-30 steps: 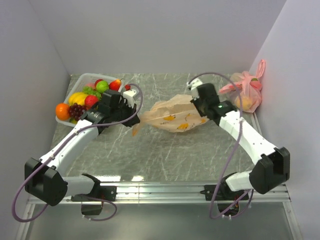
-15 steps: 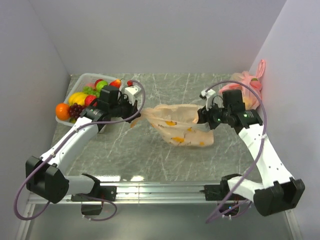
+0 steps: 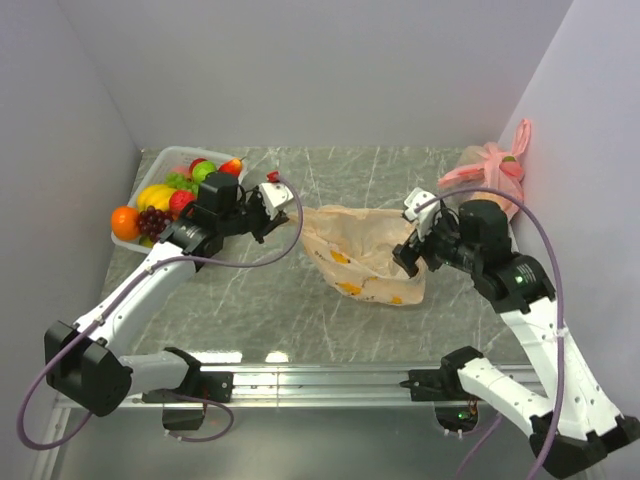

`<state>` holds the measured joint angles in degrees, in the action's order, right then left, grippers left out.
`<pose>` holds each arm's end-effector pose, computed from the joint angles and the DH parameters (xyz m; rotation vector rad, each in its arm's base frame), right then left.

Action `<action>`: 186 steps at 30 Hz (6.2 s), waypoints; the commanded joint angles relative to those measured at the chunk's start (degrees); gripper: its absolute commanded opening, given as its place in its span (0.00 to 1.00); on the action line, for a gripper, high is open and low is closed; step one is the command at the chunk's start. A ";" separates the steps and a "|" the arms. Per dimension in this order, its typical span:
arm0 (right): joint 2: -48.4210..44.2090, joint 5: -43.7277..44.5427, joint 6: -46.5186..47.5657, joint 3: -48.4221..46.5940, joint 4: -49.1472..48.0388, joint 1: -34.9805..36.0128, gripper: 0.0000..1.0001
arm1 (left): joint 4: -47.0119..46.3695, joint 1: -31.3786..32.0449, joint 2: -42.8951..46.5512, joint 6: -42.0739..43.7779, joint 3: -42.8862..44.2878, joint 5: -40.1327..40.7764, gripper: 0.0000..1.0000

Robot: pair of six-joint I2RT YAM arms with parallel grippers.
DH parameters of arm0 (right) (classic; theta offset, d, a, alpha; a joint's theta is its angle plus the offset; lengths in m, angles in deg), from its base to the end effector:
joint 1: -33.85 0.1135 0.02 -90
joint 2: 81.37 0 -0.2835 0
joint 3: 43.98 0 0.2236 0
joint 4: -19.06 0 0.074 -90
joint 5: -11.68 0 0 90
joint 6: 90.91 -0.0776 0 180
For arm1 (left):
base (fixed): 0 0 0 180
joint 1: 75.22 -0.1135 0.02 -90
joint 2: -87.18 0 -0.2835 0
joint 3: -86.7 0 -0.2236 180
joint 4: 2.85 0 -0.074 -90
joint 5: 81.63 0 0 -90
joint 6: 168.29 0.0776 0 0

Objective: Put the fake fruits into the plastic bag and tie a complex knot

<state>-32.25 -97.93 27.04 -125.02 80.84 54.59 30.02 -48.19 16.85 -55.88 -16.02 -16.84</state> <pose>0.1328 0.0781 0.3728 -1.0373 1.7923 0.2804 0.2310 -0.1550 0.3445 1.0863 1.6929 -0.4954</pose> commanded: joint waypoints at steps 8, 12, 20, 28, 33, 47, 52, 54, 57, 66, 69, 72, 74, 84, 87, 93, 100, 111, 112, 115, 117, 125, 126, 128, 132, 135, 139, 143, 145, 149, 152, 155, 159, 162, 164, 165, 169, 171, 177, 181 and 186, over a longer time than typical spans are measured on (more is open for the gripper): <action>4.75 -4.54 -10.27 -10.71 -7.37 1.77 0.99 | -2.71 2.77 5.55 16.08 -3.97 -8.10 0.00; 7.12 -5.78 -11.07 -14.33 -8.77 1.77 0.99 | -3.41 3.29 5.29 18.98 -3.79 -8.71 0.00; 11.52 -8.77 -2.81 -16.11 1.92 1.94 0.80 | -3.76 3.30 4.32 19.69 -2.04 -6.87 0.00; 12.06 -17.62 -3.43 -0.46 14.87 1.94 0.59 | -5.09 3.30 4.14 14.06 -5.28 -5.11 0.00; 3.97 -14.85 -5.09 -4.04 12.23 1.86 0.64 | -3.68 3.38 4.05 15.29 -6.60 -3.88 0.00; 15.20 4.15 -13.27 -18.20 3.09 5.54 0.99 | 1.07 3.38 3.44 18.28 -2.12 -9.33 0.00; 18.28 12.56 -12.04 -11.10 -2.34 12.91 1.00 | 1.24 3.30 2.39 19.33 -1.33 -10.99 0.00; 20.38 15.21 -12.04 -9.77 -3.41 13.98 1.00 | 2.29 3.30 1.86 20.56 -0.81 -12.22 0.00; 23.11 19.52 -11.77 -8.01 -4.64 15.65 1.00 | 4.40 3.21 0.54 20.74 0.86 -13.37 0.00; 25.05 24.39 -14.13 -4.05 -4.56 14.08 0.45 | 7.22 -2.32 -2.00 20.04 5.43 -18.29 0.00; 27.25 17.71 -17.81 -5.80 -3.85 12.76 0.02 | 4.95 -5.05 -3.76 15.84 7.80 -17.77 0.00; 28.83 13.57 -21.69 -7.74 -5.16 11.00 0.00 | 3.18 -7.77 -5.35 8.37 11.05 -16.19 0.29; 28.31 11.98 -26.87 -8.27 -8.76 8.02 0.00 | 1.52 -9.52 -5.18 -0.64 13.34 -12.16 0.80; 27.51 8.01 -42.08 -4.32 -19.68 4.49 0.00 | 16.97 -26.40 -7.28 -15.65 26.00 2.08 0.99; 28.05 9.24 -44.10 -2.48 -20.28 4.49 0.00 | 23.29 -32.90 -9.12 -11.43 26.44 -0.10 0.99; 26.55 7.51 -44.30 0.09 -24.33 4.41 0.00 | 30.86 -39.50 -17.38 -7.83 31.18 2.00 0.99; 27.96 8.36 -44.90 -0.27 -23.19 4.32 0.00 | 30.43 -40.47 -26.51 -5.45 34.17 6.05 0.99; 30.59 8.54 -44.73 -3.26 -20.73 4.32 0.00 | 33.59 -40.47 -35.41 -2.81 37.61 6.84 0.98; 30.94 8.89 -44.47 -3.61 -19.77 4.32 0.00 | 33.68 -40.47 -35.67 -2.64 37.17 6.67 0.95; 30.86 11.52 -44.73 -4.22 -18.97 4.32 0.00 | 33.06 -40.47 -35.93 -2.55 34.88 7.28 0.94; 30.68 13.02 -44.91 -4.84 -18.53 4.49 0.00 | 32.45 -40.39 -36.20 -2.73 33.92 7.11 0.87; 29.28 10.48 -46.22 -3.18 -19.67 4.49 0.00 | 32.18 -40.30 -34.97 -7.38 39.09 3.68 0.57; 29.10 9.87 -46.83 -2.39 -20.20 4.49 0.00 | 32.10 -40.38 -34.27 -7.56 40.23 3.33 0.57; 29.36 7.93 -47.37 -2.38 -20.73 4.49 0.00 | 32.18 -40.30 -32.34 -8.79 42.34 2.02 0.56; 30.33 6.17 -47.81 -2.99 -21.07 4.49 0.00 | 33.23 -39.86 -27.69 -10.55 43.93 -2.99 0.58; 30.33 4.15 -48.86 -2.64 -22.13 4.58 0.00 | 34.12 -36.09 -24.26 -11.25 42.45 -6.24 0.57; 30.94 2.22 -49.83 -2.38 -22.49 4.58 0.00 | 31.32 -22.68 -15.93 -14.75 37.09 -8.27 0.54; 31.73 0.98 -51.23 -2.29 -22.75 4.49 0.00 | 23.94 -12.28 -10.89 -20.82 29.19 -12.31 0.54; 32.61 -0.15 -52.02 -2.38 -22.75 4.41 0.00 | 21.48 -8.15 -10.27 -22.06 27.94 -11.45 0.52; 34.46 -1.13 -54.22 -2.64 -22.31 4.23 0.00 | 19.79 1.18 -11.15 -24.26 26.18 -10.38 0.52; 35.16 -1.74 -54.66 -2.90 -22.22 4.23 0.00 | 18.21 5.48 -12.81 -25.05 23.20 -7.24 0.52; 35.60 -1.39 -54.58 -2.91 -22.05 4.32 0.00 | 17.33 8.21 -15.80 -25.84 21.70 -2.93 0.55; 34.90 -0.33 -54.05 -1.15 -21.87 4.14 0.00 | 17.59 8.22 -19.58 -25.93 21.96 0.24 0.74; 34.46 0.63 -53.61 -0.09 -21.96 4.05 0.00 | 17.42 8.04 -19.41 -24.88 23.80 1.56 0.99; 33.93 1.07 -53.35 0.17 -21.96 4.14 0.00 | 17.85 7.52 -18.01 -24.09 25.81 0.26 0.99; 33.41 1.59 -53.17 0.17 -21.78 4.05 0.00 | 19.16 7.17 -16.96 -23.65 26.61 -0.79 0.99; 31.83 4.23 -52.73 0.96 -22.13 4.14 0.00 | 21.19 0.70 -11.79 -24.69 29.16 -5.87 0.99; 30.78 5.20 -52.12 1.40 -22.31 4.23 0.00 | 20.06 -4.85 -6.88 -27.41 27.59 -8.61 0.99; 28.23 10.21 -50.44 2.80 -22.49 5.19 0.00 | 26.90 -25.42 -0.43 -29.97 25.30 -0.29 0.99; 26.73 11.71 -50.01 4.12 -23.19 6.43 0.00 | 31.47 -39.29 0.36 -33.66 22.84 3.85 0.99; 26.20 12.23 -49.39 4.21 -23.37 7.22 0.00 | 34.72 -43.64 -1.65 -40.24 21.08 14.80 0.99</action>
<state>-3.95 -87.62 -23.54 -120.98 59.47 61.21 60.05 -91.14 16.87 -90.15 6.21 -10.81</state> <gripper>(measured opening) 0.008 0.993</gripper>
